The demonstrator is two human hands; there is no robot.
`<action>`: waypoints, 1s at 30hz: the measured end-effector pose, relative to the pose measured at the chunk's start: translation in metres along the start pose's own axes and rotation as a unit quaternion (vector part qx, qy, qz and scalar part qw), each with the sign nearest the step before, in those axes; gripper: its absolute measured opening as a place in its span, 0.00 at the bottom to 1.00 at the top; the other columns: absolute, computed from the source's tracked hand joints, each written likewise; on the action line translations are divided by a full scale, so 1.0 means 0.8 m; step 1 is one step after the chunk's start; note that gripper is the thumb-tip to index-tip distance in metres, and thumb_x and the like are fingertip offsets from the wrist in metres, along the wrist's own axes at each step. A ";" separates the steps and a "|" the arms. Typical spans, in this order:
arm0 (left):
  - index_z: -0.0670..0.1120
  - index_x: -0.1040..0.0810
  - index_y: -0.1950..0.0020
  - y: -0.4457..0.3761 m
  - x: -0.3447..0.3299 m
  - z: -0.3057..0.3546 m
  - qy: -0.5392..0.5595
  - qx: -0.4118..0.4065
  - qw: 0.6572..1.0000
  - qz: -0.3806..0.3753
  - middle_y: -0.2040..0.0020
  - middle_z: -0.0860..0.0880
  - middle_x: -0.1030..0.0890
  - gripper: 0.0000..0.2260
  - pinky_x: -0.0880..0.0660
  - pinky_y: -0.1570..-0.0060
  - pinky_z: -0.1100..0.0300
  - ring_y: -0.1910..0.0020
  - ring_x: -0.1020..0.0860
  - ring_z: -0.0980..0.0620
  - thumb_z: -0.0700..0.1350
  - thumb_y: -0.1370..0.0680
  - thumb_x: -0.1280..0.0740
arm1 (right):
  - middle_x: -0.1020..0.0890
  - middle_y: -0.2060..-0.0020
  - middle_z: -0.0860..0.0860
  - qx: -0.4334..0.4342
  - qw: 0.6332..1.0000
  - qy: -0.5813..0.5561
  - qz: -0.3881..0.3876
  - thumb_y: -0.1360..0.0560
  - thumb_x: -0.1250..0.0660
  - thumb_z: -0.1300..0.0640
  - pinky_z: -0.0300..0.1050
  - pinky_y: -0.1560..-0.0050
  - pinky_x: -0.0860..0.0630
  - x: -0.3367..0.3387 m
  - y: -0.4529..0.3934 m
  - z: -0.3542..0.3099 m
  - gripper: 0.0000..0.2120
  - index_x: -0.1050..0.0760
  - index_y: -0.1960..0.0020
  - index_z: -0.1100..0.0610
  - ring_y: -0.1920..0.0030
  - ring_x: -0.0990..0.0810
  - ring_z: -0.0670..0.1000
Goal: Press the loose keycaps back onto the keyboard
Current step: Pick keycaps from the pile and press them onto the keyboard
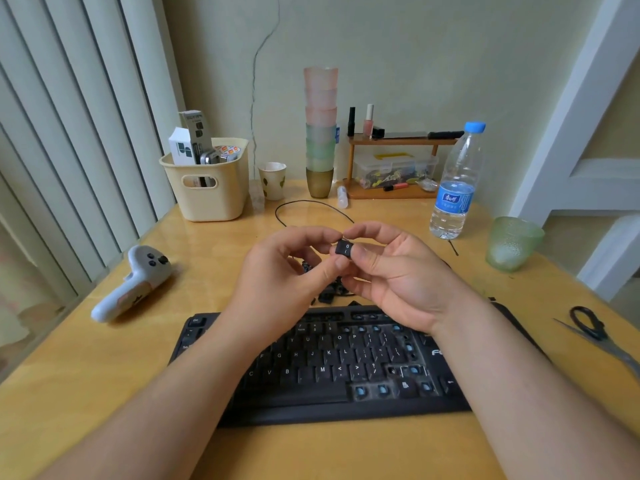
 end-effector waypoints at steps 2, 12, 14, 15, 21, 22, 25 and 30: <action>0.61 0.15 0.49 0.000 0.001 0.000 -0.001 -0.001 1.000 0.004 0.54 0.55 0.16 0.10 0.25 0.59 0.58 0.60 0.22 0.56 0.50 0.27 0.21 | 0.14 0.51 0.61 0.001 1.000 0.007 0.002 0.29 0.29 0.64 0.53 0.45 0.21 -0.001 0.000 0.000 0.09 0.16 0.54 0.53 0.55 0.16 0.54; 0.62 0.16 0.49 0.002 0.006 0.001 -0.047 -0.003 0.999 0.020 0.55 0.61 0.17 0.11 0.24 0.59 0.60 0.61 0.23 0.58 0.47 0.26 0.21 | 0.12 0.56 0.57 0.066 0.980 0.178 0.053 0.22 0.31 0.67 0.56 0.46 0.17 0.006 0.005 -0.018 0.07 0.19 0.48 0.57 0.56 0.13 0.55; 0.62 0.16 0.48 0.002 0.005 -0.001 -0.055 0.005 0.998 0.017 0.55 0.62 0.16 0.11 0.25 0.59 0.61 0.63 0.24 0.60 0.48 0.26 0.21 | 0.12 0.55 0.57 0.093 0.963 0.240 0.076 0.21 0.31 0.67 0.58 0.45 0.17 0.009 0.007 -0.026 0.08 0.18 0.48 0.56 0.54 0.13 0.57; 0.62 0.16 0.49 0.002 0.005 -0.002 -0.061 0.008 0.998 0.017 0.55 0.63 0.16 0.11 0.25 0.59 0.61 0.63 0.24 0.60 0.48 0.26 0.21 | 0.12 0.55 0.57 0.105 0.955 0.264 0.081 0.21 0.31 0.67 0.59 0.45 0.17 0.009 0.008 -0.029 0.08 0.18 0.48 0.55 0.53 0.12 0.58; 0.65 0.18 0.50 0.004 0.005 -0.003 -0.101 0.009 0.995 0.017 0.54 0.61 0.16 0.12 0.24 0.58 0.60 0.60 0.21 0.58 0.50 0.26 0.21 | 0.11 0.59 0.51 0.133 0.918 0.363 0.088 0.21 0.28 0.65 0.49 0.48 0.17 0.009 0.010 -0.040 0.08 0.17 0.49 0.52 0.56 0.12 0.52; 0.66 0.18 0.50 0.004 0.004 -0.003 -0.102 0.010 0.995 0.013 0.54 0.61 0.16 0.12 0.23 0.58 0.59 0.60 0.21 0.58 0.49 0.26 0.21 | 0.12 0.59 0.50 0.135 0.914 0.373 0.086 0.22 0.28 0.65 0.49 0.47 0.17 0.009 0.010 -0.042 0.08 0.17 0.50 0.52 0.56 0.12 0.51; 0.65 0.18 0.50 0.005 0.002 -0.002 -0.096 0.012 0.995 0.007 0.54 0.61 0.15 0.12 0.21 0.56 0.58 0.59 0.20 0.58 0.49 0.26 0.21 | 0.12 0.59 0.51 0.140 0.909 0.383 0.080 0.23 0.27 0.66 0.49 0.47 0.17 0.010 0.009 -0.044 0.10 0.17 0.51 0.51 0.57 0.12 0.52; 0.64 0.18 0.49 0.006 0.000 -0.003 -0.083 0.020 0.996 0.002 0.55 0.61 0.15 0.12 0.23 0.57 0.62 0.61 0.21 0.60 0.48 0.25 0.22 | 0.12 0.57 0.50 0.144 0.904 0.396 0.073 0.24 0.26 0.68 0.54 0.44 0.17 0.011 0.009 -0.045 0.14 0.16 0.53 0.48 0.55 0.12 0.52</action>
Point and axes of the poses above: each hand's wrist, its own y-axis away from the middle knuckle, its own x-axis out of the back of the hand, z = x × y, the point moved 10 cm from there along -y, towards the middle knuckle
